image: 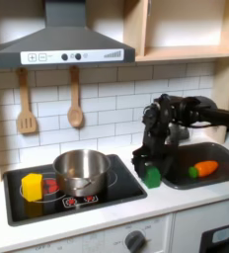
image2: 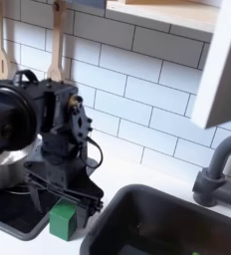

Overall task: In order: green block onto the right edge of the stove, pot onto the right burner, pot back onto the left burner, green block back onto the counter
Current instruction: 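Put the green block back onto the counter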

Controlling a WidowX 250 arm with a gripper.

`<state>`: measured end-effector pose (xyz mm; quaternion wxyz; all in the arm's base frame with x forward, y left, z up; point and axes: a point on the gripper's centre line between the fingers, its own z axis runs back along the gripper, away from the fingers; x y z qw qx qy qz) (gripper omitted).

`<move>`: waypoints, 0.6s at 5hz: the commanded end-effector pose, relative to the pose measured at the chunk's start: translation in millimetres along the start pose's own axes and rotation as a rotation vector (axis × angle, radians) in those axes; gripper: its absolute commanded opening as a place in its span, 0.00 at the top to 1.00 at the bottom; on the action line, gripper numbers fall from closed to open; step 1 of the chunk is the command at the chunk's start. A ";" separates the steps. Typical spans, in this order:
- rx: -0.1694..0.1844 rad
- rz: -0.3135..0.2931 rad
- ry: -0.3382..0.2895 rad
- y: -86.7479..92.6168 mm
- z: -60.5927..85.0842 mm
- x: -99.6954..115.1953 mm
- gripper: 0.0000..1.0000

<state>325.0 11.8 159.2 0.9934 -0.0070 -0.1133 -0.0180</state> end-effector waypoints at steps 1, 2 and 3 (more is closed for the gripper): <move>-0.012 -0.010 -0.030 3.3 19.1 13.8 0.00; -0.033 0.011 -0.035 7.3 29.2 14.3 0.00; -0.037 -0.002 -0.024 12.2 33.7 12.5 0.00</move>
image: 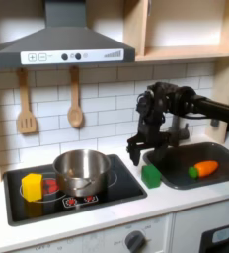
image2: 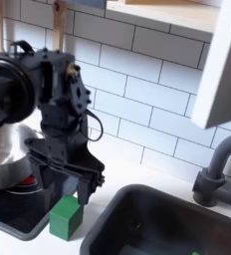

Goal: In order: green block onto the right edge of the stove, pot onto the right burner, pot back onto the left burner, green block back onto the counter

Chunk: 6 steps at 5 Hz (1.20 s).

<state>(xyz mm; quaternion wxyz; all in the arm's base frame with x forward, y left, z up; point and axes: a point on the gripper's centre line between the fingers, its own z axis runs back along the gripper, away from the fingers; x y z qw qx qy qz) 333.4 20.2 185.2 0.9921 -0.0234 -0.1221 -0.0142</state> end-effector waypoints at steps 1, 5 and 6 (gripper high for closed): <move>0.004 -0.045 -0.038 7.3 15.6 5.5 0.00; 0.051 -0.112 -0.217 10.3 42.3 27.9 0.00; 0.053 -0.108 -0.221 12.0 43.1 28.2 0.00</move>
